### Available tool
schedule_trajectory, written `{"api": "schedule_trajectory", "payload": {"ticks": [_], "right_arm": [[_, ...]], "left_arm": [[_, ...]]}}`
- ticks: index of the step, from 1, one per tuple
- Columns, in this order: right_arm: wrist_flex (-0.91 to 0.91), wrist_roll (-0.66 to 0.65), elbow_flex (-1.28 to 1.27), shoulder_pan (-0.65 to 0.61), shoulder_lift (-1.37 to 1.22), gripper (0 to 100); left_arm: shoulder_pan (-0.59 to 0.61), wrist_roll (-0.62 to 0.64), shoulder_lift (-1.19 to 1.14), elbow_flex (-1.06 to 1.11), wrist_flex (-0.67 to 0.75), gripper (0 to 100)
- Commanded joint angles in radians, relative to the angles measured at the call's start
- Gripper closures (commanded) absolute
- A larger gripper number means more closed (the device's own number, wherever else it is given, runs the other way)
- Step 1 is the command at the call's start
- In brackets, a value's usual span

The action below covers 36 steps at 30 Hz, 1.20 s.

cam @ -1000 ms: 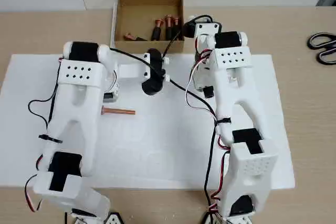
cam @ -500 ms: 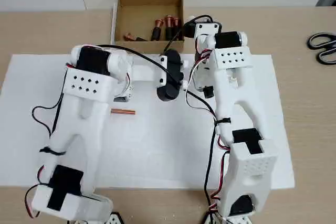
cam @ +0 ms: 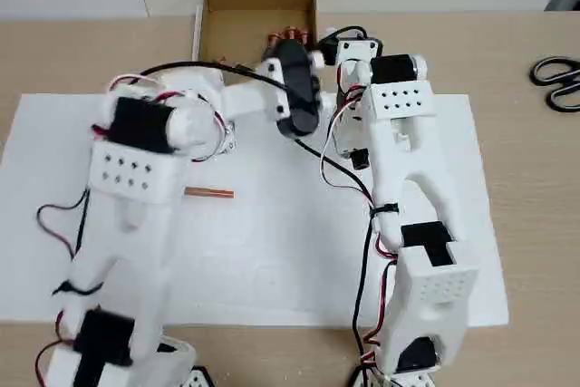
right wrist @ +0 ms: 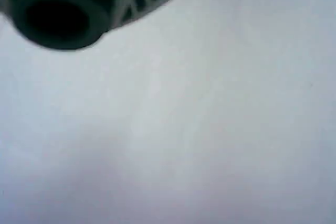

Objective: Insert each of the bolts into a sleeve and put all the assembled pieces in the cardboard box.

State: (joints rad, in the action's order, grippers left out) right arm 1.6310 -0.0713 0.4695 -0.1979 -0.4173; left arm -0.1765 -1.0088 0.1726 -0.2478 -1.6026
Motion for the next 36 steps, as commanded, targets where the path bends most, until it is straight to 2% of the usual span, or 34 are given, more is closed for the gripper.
{"api": "schedule_trajectory", "payload": {"ticks": [1, 4, 6, 11, 17, 20, 23, 26, 31, 36], "right_arm": [[-0.005, 0.003, 0.008, -0.005, 0.068, 97.8], [-0.005, 0.002, 0.008, -0.005, 0.068, 97.8], [-0.005, 0.002, 0.008, -0.005, 0.071, 97.8], [-0.005, 0.002, 0.008, -0.005, 0.073, 97.8], [-0.005, 0.002, 0.008, -0.007, 0.073, 97.8], [-0.005, 0.003, 0.008, -0.007, 0.073, 97.8], [-0.005, 0.003, 0.008, -0.007, 0.074, 97.8], [-0.005, 0.005, 0.008, -0.007, 0.074, 97.8], [-0.004, 0.005, 0.008, -0.008, 0.074, 97.8], [-0.004, 0.005, 0.008, -0.008, 0.074, 97.8]], "left_arm": [[0.049, 0.066, 0.083, -0.042, 0.041, 92], [0.101, 0.155, 0.12, -0.044, 0.041, 92], [0.135, 0.264, 0.163, -0.044, 0.035, 92], [0.193, 0.723, 0.262, -0.039, 0.0, 92], [0.244, 1.243, 0.272, -0.038, -0.117, 88], [0.267, 1.439, 0.272, -0.028, -0.133, 87], [0.269, 1.539, 0.264, 0.045, -0.124, 87], [0.262, 1.697, 0.264, 0.202, -0.049, 87], [0.299, 2.088, 0.264, 0.522, 0.127, 87], [0.295, 2.163, 0.264, 0.676, 0.31, 87]]}}
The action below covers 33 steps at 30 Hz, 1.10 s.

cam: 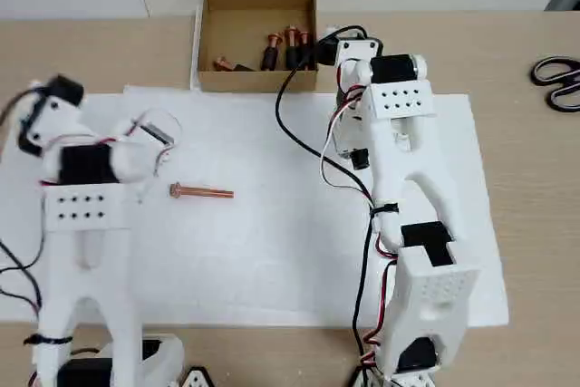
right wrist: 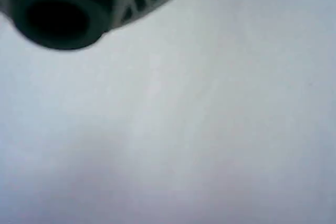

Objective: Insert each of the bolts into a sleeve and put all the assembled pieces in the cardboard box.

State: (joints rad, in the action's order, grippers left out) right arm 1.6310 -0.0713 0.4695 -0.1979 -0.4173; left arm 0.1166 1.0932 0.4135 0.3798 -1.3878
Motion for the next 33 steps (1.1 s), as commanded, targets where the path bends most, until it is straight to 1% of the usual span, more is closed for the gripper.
{"api": "schedule_trajectory", "payload": {"ticks": [1, 6, 10, 13, 17, 21, 23, 27, 33], "right_arm": [[-0.004, 0.005, 0.008, -0.008, 0.074, 97.8], [-0.004, 0.006, 0.008, -0.008, 0.071, 97.8], [-0.004, 0.006, 0.008, -0.008, 0.07, 97.8], [-0.004, 0.006, 0.008, -0.008, 0.07, 97.8], [-0.004, 0.006, 0.008, -0.008, 0.07, 97.8], [-0.004, 0.006, 0.008, -0.008, 0.07, 97.8], [-0.004, 0.006, 0.008, -0.008, 0.07, 97.8], [-0.004, 0.006, 0.008, -0.008, 0.07, 97.8], [-0.004, 0.006, 0.008, -0.008, 0.07, 97.8]], "left_arm": [[0.002, 0.074, 0.023, 0.071, 0.124, 87], [0.002, 0.115, 0.023, 0.186, 0.261, 87], [-0.009, 0.12, 0.023, 0.28, 0.345, 87], [-0.038, 0.12, 0.023, 0.337, 0.396, 87], [-0.095, 0.12, 0.023, 0.364, 0.422, 87], [-0.114, 0.123, 0.021, 0.364, 0.422, 87], [-0.106, 0.152, 0.014, 0.364, 0.422, 87], [-0.095, 0.181, -0.089, 0.32, 0.402, 88], [-0.1, 0.189, -0.27, 0.061, 0.166, 89]]}}
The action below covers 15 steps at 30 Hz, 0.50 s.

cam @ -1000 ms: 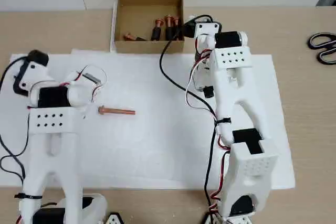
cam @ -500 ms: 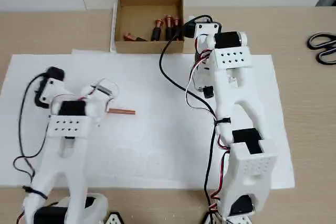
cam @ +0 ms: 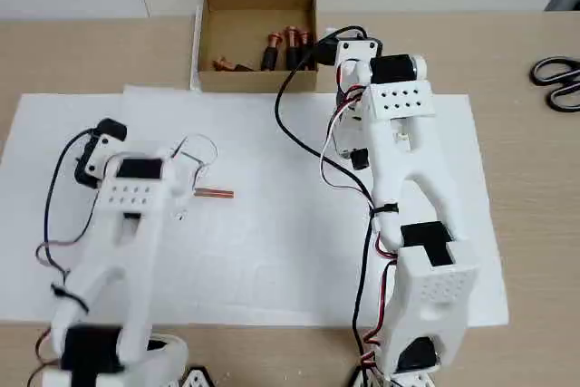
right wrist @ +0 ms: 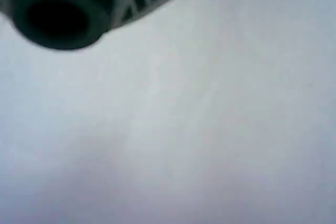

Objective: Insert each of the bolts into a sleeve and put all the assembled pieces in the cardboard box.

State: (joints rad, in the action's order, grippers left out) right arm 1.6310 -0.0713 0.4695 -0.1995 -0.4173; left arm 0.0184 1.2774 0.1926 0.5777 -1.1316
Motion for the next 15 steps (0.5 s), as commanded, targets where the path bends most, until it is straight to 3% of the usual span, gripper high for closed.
{"api": "schedule_trajectory", "payload": {"ticks": [1, 15], "right_arm": [[-0.004, 0.006, 0.006, -0.007, 0.07, 97.8], [-0.004, 0.006, 0.005, -0.007, 0.07, 97.8]], "left_arm": [[-0.002, 0.005, -0.075, -0.17, -0.114, 89], [0.005, 0.006, -0.219, -0.225, -0.072, 89]]}}
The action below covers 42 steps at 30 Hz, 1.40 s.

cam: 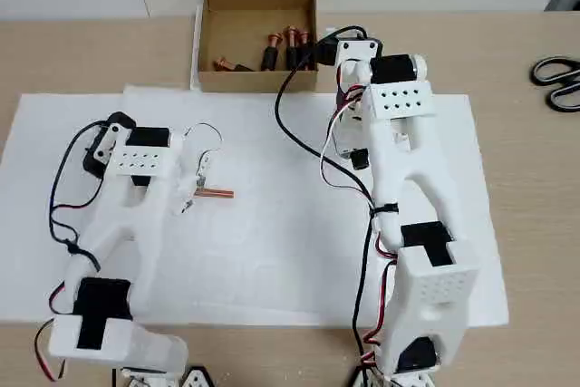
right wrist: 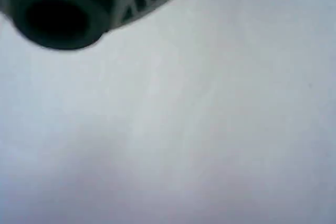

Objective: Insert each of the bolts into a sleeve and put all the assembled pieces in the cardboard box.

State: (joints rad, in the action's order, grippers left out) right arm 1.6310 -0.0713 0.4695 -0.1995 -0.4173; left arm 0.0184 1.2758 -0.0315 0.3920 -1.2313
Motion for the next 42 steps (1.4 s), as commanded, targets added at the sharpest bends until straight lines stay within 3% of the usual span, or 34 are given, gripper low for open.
{"api": "schedule_trajectory", "payload": {"ticks": [1, 30, 36, 42], "right_arm": [[-0.004, 0.006, 0.005, -0.007, 0.07, 97.8], [-0.005, 0.006, 0.005, -0.007, 0.07, 97.8], [-0.004, 0.006, 0.005, -0.007, 0.07, 97.8], [-0.004, 0.006, 0.005, -0.007, 0.07, 97.8]], "left_arm": [[0.005, 0.008, 0.005, -0.039, 0.034, 89], [0.061, 0.026, 0.0, -0.007, 0.048, 89], [0.069, 0.028, -0.107, -0.022, 0.048, 97], [0.069, 0.028, -0.167, -0.062, 0.04, 97]]}}
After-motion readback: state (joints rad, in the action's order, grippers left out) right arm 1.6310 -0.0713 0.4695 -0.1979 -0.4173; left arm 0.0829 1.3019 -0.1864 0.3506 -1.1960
